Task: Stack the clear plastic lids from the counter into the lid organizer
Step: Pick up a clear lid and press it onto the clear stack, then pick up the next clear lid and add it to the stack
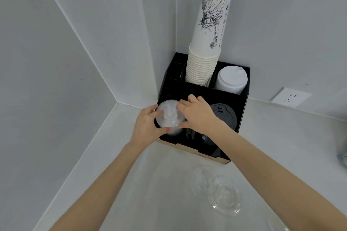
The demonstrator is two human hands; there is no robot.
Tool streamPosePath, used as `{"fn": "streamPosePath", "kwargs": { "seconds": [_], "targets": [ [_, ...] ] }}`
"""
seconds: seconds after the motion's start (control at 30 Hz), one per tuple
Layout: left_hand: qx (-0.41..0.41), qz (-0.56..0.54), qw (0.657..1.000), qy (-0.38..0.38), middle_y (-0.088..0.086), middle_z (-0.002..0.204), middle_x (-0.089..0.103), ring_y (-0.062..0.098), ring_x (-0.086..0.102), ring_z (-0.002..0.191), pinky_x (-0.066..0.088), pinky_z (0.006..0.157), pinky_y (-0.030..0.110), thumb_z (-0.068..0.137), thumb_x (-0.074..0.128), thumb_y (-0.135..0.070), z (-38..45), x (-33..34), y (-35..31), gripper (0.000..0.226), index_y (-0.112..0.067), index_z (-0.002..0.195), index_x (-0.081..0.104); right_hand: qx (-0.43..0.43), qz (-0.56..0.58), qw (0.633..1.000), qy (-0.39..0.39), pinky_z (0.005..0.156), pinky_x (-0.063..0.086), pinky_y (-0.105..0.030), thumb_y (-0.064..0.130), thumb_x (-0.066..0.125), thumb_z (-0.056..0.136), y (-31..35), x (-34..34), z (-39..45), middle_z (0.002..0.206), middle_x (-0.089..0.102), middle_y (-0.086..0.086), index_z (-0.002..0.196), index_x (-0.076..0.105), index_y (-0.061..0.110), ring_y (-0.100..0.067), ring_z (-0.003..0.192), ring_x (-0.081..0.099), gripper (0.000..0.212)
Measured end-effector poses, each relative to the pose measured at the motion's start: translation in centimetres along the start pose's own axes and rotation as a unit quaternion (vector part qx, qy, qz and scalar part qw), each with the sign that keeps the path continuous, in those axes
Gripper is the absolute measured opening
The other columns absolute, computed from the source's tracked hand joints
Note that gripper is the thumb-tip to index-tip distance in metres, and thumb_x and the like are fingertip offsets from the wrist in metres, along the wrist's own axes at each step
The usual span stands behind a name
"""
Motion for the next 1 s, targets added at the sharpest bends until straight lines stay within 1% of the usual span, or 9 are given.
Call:
{"fn": "streamPosePath", "kwargs": {
  "seconds": [0.13, 0.23, 0.3, 0.37, 0.43, 0.57, 0.7, 0.87, 1.0],
  "targets": [
    [-0.010, 0.002, 1.000, 0.014, 0.013, 0.135, 0.045, 0.027, 0.048, 0.111, 0.031, 0.094, 0.026, 0.062, 0.080, -0.023, -0.2, -0.1, -0.1, 0.053, -0.009, 0.110, 0.060, -0.005, -0.007, 1.000, -0.014, 0.087, 0.034, -0.039, 0.041, 0.060, 0.081, 0.2, 0.2, -0.1, 0.122, 0.055, -0.009, 0.119, 0.048, 0.008, -0.030, 0.112, 0.040, 0.052],
    [-0.008, 0.006, 1.000, 0.028, 0.013, 0.138, 0.040, 0.026, 0.048, 0.110, 0.034, 0.097, 0.029, 0.062, 0.080, -0.025, -0.2, -0.5, -0.5, 0.056, -0.010, 0.112, 0.058, -0.005, -0.010, 0.999, -0.038, 0.087, 0.036, -0.041, 0.041, 0.062, 0.079, 0.3, -0.1, -0.5, 0.118, 0.057, -0.012, 0.117, 0.051, 0.007, -0.032, 0.111, 0.042, 0.052],
    [-0.010, 0.009, 1.000, 0.023, 0.012, 0.139, 0.039, 0.026, 0.046, 0.114, 0.036, 0.100, 0.033, 0.063, 0.079, -0.027, -0.3, -0.9, -0.8, 0.058, -0.011, 0.114, 0.056, 0.001, -0.001, 0.999, -0.049, 0.090, 0.035, -0.041, 0.041, 0.061, 0.080, 0.2, -0.7, -0.9, 0.122, 0.054, -0.012, 0.122, 0.047, 0.008, -0.032, 0.114, 0.040, 0.056],
    [-0.009, 0.010, 1.000, 0.010, 0.011, 0.137, 0.041, 0.026, 0.044, 0.120, 0.035, 0.101, 0.034, 0.063, 0.079, -0.028, -0.6, -1.1, -1.3, 0.059, -0.012, 0.115, 0.055, 0.009, 0.013, 0.997, -0.069, 0.091, 0.034, -0.041, 0.040, 0.060, 0.081, 0.1, -1.5, -1.7, 0.125, 0.054, -0.011, 0.126, 0.045, 0.008, -0.032, 0.116, 0.039, 0.057],
    [0.007, 0.005, 1.000, -0.003, 0.010, 0.134, 0.045, 0.026, 0.044, 0.120, 0.035, 0.099, 0.033, 0.063, 0.079, -0.029, -1.3, -1.3, -2.1, 0.058, -0.013, 0.114, 0.055, 0.016, 0.027, 0.994, -0.102, 0.090, 0.036, -0.042, 0.036, 0.063, 0.080, 0.0, -2.4, -3.0, 0.122, 0.057, -0.011, 0.122, 0.049, 0.008, -0.033, 0.115, 0.042, 0.053],
    [0.038, -0.018, 0.999, -0.010, 0.009, 0.121, 0.056, 0.027, 0.049, 0.113, 0.041, 0.095, 0.038, 0.065, 0.076, -0.036, -2.9, -1.1, -4.0, 0.053, -0.014, 0.109, 0.057, 0.026, 0.060, 0.983, -0.174, 0.081, 0.045, -0.043, 0.026, 0.072, 0.073, 0.2, -3.7, -6.4, 0.107, 0.067, -0.011, 0.108, 0.060, 0.007, -0.036, 0.104, 0.054, 0.041],
    [0.063, -0.041, 0.997, 0.005, 0.007, 0.110, 0.062, 0.025, 0.052, 0.108, 0.043, 0.092, 0.041, 0.068, 0.072, -0.036, -5.8, 0.0, -6.3, 0.045, -0.016, 0.106, 0.059, 0.057, 0.116, 0.967, -0.221, 0.083, 0.045, -0.040, 0.022, 0.070, 0.077, 0.2, -3.8, -11.0, 0.106, 0.068, -0.006, 0.105, 0.061, 0.010, -0.030, 0.103, 0.052, 0.031],
    [0.084, -0.078, 0.989, 0.094, 0.003, 0.111, 0.063, 0.019, 0.053, 0.106, 0.042, 0.094, 0.032, 0.074, 0.070, -0.024, -10.0, 3.6, -7.7, 0.035, -0.017, 0.107, 0.059, 0.118, 0.218, 0.944, -0.216, 0.084, 0.045, -0.031, 0.016, 0.067, 0.081, 0.3, -1.4, -17.5, 0.099, 0.070, -0.004, 0.099, 0.064, 0.011, -0.024, 0.096, 0.055, 0.019],
    [0.072, -0.069, 0.982, 0.159, 0.002, 0.117, 0.059, 0.019, 0.052, 0.109, 0.042, 0.097, 0.033, 0.071, 0.072, -0.025, -12.8, 6.9, -7.8, 0.039, -0.018, 0.107, 0.058, 0.173, 0.272, 0.936, -0.139, 0.085, 0.046, -0.033, 0.017, 0.065, 0.082, 0.5, 2.8, -21.4, 0.102, 0.069, -0.005, 0.101, 0.063, 0.011, -0.025, 0.099, 0.055, 0.019]
  ]
}}
Point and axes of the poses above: each hand's wrist, its own z-axis towards the middle knuckle, its own x-axis out of the palm, y = z × x, the point moved 2 cm from there along z, towards the middle knuckle
